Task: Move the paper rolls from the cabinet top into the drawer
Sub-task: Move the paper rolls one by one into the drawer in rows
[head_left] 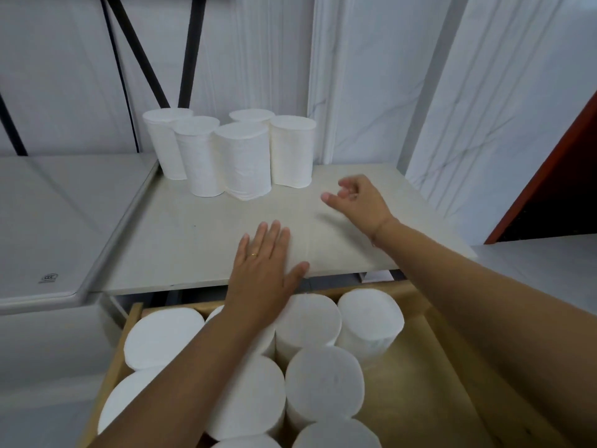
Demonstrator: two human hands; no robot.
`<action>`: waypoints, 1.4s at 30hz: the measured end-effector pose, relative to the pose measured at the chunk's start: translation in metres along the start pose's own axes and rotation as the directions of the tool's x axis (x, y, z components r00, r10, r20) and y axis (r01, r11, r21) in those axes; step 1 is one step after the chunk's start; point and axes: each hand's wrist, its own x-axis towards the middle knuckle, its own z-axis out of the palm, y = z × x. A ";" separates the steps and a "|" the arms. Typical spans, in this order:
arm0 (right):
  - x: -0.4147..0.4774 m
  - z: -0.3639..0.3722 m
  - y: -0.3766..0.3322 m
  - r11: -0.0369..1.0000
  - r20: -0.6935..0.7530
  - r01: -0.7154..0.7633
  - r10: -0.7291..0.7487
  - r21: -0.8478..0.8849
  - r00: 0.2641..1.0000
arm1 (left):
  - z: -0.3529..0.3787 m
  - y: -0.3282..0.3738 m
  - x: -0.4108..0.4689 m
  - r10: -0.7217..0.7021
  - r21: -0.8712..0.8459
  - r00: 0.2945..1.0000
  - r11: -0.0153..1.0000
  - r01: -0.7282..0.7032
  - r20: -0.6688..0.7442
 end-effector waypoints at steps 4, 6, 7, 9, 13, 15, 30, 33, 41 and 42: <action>0.057 0.024 -0.009 0.996 -0.008 -0.033 0.034 0.088 0.999 | 0.007 -0.014 0.016 0.009 0.065 0.999 0.998 -0.012 0.035; 0.082 0.034 -0.012 0.993 -0.002 -0.038 0.038 0.111 0.999 | 0.011 -0.016 0.018 0.030 0.107 0.999 0.994 -0.034 0.039; 0.093 0.037 -0.013 0.993 -0.001 -0.036 0.036 0.113 0.999 | 0.013 -0.016 0.017 0.039 0.115 0.998 0.992 -0.043 0.040; 0.111 0.045 -0.013 0.993 -0.003 -0.034 0.034 0.116 0.999 | 0.015 -0.016 0.015 0.046 0.098 0.998 0.994 -0.050 0.048; 0.139 0.058 -0.011 0.991 0.012 -0.033 0.032 0.129 0.999 | 0.013 -0.017 0.014 0.039 0.059 0.998 0.997 -0.042 0.045; 0.148 0.063 -0.012 0.990 0.005 -0.027 0.027 0.141 1.000 | 0.014 -0.016 0.012 0.040 0.049 0.998 0.998 -0.042 0.049; 0.092 0.046 -0.011 0.996 -0.022 0.052 -0.051 0.078 0.998 | 0.010 -0.013 0.013 0.033 0.089 0.998 0.995 -0.038 0.053; 0.056 0.018 -0.006 0.993 0.024 0.055 -0.058 0.105 0.998 | 0.011 -0.013 0.014 0.023 0.093 0.998 0.995 -0.028 0.057; -0.048 -0.106 0.017 0.980 0.303 -0.052 -0.008 0.190 0.953 | 0.006 -0.007 0.011 -0.007 0.138 0.995 0.990 -0.007 0.097; -0.061 -0.124 0.022 0.980 0.346 -0.072 0.003 0.186 0.938 | 0.006 -0.003 0.007 0.008 0.128 0.996 0.992 -0.019 0.091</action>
